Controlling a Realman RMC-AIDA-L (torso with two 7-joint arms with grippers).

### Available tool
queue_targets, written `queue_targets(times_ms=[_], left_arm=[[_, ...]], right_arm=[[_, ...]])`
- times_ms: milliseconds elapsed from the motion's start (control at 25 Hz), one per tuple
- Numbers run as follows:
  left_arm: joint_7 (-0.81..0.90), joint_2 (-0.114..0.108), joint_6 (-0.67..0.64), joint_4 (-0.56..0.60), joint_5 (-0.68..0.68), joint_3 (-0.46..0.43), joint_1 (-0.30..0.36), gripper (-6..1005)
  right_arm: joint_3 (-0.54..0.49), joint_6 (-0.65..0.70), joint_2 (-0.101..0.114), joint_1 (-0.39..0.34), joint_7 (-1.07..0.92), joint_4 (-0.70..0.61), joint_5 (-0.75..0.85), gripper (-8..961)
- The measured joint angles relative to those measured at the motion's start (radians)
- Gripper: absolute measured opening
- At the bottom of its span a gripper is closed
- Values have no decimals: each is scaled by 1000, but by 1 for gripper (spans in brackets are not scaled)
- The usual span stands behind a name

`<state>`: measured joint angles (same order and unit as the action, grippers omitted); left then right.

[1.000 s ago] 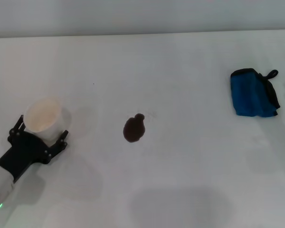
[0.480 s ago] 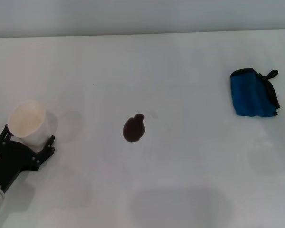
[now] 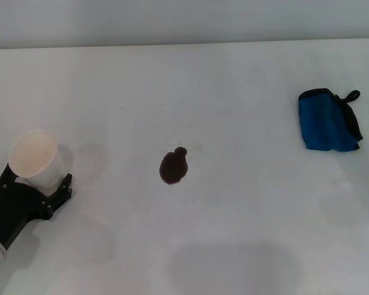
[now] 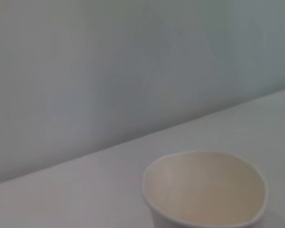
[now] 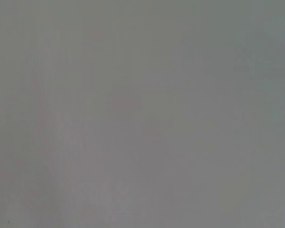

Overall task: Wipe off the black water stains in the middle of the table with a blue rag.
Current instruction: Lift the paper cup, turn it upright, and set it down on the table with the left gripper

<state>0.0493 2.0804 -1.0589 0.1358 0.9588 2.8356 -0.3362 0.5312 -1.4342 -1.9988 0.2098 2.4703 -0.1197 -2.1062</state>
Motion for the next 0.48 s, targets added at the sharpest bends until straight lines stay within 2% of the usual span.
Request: queue_targets(times_ms=[480], left_arm=[[136, -2, 5, -4, -4, 4, -23, 880]], right_arm=[[8, 4, 6, 9, 4, -1, 0, 652]])
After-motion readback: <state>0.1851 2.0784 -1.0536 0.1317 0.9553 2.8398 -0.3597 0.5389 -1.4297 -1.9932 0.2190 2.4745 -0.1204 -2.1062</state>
